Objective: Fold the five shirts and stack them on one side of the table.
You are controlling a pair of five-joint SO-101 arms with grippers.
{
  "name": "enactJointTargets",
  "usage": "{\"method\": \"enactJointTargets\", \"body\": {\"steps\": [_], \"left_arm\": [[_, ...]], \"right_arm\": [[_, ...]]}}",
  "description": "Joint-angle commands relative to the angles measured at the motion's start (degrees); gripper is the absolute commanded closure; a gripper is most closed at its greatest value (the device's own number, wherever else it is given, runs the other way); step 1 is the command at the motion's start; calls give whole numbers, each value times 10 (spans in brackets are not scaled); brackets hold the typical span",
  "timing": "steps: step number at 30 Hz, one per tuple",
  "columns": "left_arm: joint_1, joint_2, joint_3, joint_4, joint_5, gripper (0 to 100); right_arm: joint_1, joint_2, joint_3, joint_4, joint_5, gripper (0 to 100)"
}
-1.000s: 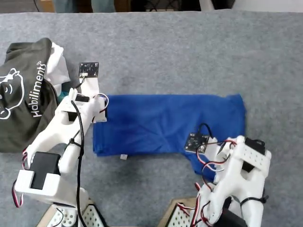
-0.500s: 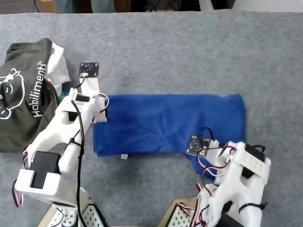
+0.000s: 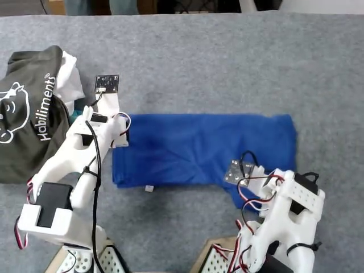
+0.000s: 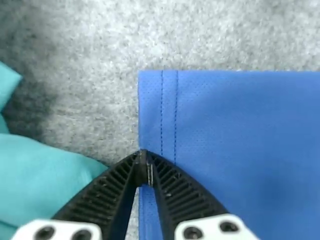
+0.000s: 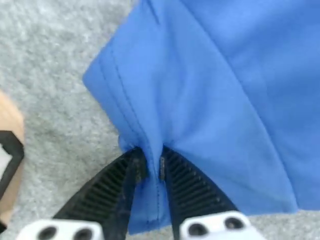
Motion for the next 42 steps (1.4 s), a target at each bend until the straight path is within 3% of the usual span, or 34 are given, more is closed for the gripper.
{"method": "enactJointTargets", "body": {"steps": [1,10,19,25,34,42], "left_arm": [[-5,0,-20,7,5,971],[-5,0,-20,7,5,971],[-5,0,-20,7,5,971],[-4,0,-20,7,3,971],[-4,0,-20,7,1,971],[-4,0,-19,7,1,971]], "right_arm": [[2,6,-29,7,-17,984],[-96,31,-219,129,-59,984],[-119,249,-444,135,-81,984],[-164,378,-599,193,-81,984],[-213,492,-713,216,-81,979],[-215,494,-728,213,-147,741]]}}
